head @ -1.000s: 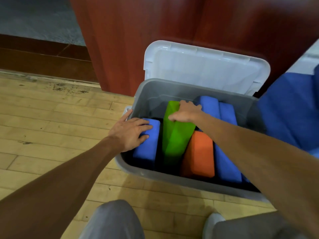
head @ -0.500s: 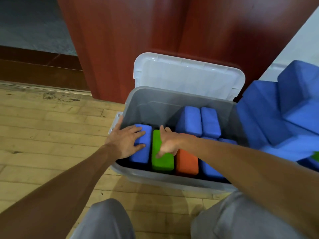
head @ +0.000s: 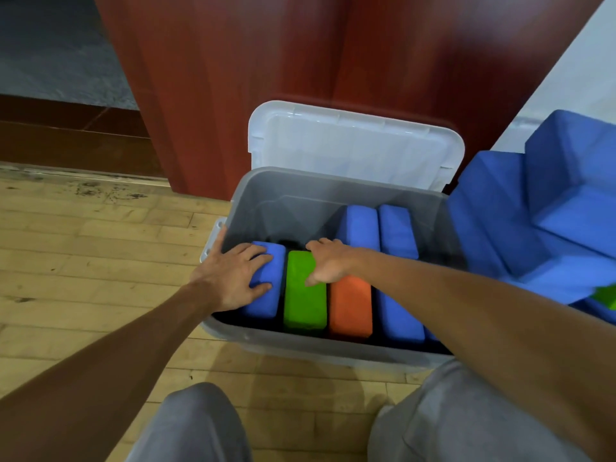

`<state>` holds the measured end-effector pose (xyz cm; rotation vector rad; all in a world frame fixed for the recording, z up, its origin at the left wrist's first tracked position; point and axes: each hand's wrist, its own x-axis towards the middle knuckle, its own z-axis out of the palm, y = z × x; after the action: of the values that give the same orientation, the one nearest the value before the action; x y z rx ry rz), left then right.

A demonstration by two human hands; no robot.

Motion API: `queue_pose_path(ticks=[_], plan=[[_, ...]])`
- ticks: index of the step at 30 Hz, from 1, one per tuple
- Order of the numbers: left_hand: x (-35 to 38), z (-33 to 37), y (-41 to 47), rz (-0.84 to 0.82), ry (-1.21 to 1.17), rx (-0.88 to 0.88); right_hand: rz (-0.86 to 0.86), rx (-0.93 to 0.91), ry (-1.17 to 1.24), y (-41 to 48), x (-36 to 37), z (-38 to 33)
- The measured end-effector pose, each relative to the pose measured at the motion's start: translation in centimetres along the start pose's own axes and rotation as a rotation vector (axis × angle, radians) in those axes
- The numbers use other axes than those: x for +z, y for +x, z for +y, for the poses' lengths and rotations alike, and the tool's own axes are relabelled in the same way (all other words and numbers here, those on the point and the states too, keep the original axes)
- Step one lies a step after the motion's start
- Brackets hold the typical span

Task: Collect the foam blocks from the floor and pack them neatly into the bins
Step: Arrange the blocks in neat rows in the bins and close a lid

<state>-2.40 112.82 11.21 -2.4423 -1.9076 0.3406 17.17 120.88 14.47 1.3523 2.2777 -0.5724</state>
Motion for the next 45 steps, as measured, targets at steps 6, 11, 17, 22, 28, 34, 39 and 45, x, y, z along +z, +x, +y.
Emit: queue_pose_path(ticks=[6, 11, 17, 22, 28, 34, 39, 45], plan=[[-1.9, 1.1, 1.0, -0.147, 0.031, -0.027, 0.060, -0.021, 0.018, -2.1, -2.0, 1.4], [-5.0, 3.0, 2.7, -0.119, -0.467, -0.095, 0.245, 0.034, 0.063, -4.6, -4.3, 2.3], [-14.2, 5.8, 5.3, -0.060, -0.856, -0.087, 0.575, 0.143, 0.078, -10.9, -9.8, 5.0], [-21.9, 12.0, 7.9, -0.106, -0.957, 0.068, 0.778, 0.333, 0.188, -17.1, -11.7, 10.3], [-27.0, 21.0, 11.3, 0.021, -1.117, 0.118, 1.126, 0.669, 0.074, -23.0, -10.3, 17.8], [-26.9, 27.6, 12.6, -0.227, -1.376, -0.046, 0.971, 1.108, 0.830, -24.8, -7.1, 23.0], [-26.2, 28.3, 13.7, -0.166, -1.557, -0.102, 0.974, 0.998, 1.087, -24.5, -7.3, 23.2], [-27.6, 23.3, 12.6, -0.030, -1.779, -0.072, 1.244, 0.842, 0.899, -24.4, -10.8, 18.4]])
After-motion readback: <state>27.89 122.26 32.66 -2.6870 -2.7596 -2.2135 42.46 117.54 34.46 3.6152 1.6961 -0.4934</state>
